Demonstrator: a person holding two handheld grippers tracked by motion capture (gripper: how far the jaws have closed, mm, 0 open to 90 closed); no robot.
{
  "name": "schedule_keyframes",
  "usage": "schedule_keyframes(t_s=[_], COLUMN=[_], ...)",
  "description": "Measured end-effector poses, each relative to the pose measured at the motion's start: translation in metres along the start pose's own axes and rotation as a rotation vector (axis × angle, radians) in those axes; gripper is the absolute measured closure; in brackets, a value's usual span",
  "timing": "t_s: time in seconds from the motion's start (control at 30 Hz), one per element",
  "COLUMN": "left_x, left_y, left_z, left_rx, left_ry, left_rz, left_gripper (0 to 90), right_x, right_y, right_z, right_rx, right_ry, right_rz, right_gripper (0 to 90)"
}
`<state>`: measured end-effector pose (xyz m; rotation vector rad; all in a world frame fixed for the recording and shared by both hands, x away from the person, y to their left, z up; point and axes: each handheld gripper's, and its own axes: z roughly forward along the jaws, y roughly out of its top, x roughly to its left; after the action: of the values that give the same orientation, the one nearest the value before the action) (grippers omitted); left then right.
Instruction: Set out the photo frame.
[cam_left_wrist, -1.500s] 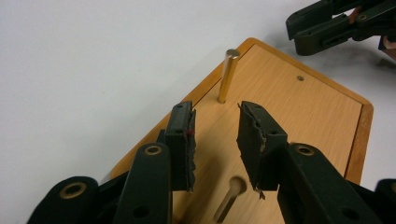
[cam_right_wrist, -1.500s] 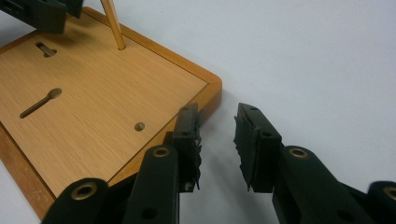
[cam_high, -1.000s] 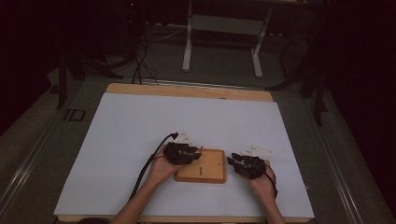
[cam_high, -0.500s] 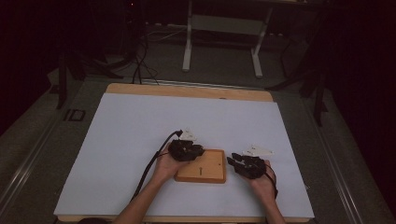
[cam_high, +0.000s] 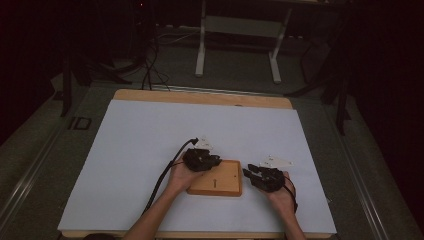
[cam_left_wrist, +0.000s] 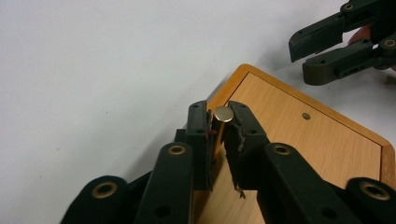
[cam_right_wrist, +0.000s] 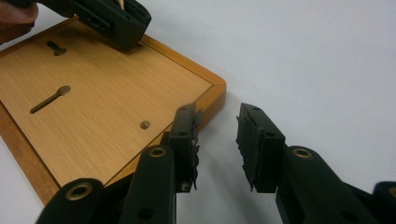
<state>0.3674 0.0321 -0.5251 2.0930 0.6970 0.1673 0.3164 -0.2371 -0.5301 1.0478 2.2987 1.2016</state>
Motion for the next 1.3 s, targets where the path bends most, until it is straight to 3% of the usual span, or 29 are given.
schedule_keyframes(t_s=[1.3], left_x=[0.015], left_y=[0.003], left_z=[0.001], left_rx=[0.033], left_ry=[-0.101], left_rz=[-0.043], left_gripper=[83.1], right_x=[0.006], right_y=[0.0], right_z=[-0.008], right_rx=[-0.018], right_ry=[0.042], right_rz=[-0.05], right_gripper=[64.9])
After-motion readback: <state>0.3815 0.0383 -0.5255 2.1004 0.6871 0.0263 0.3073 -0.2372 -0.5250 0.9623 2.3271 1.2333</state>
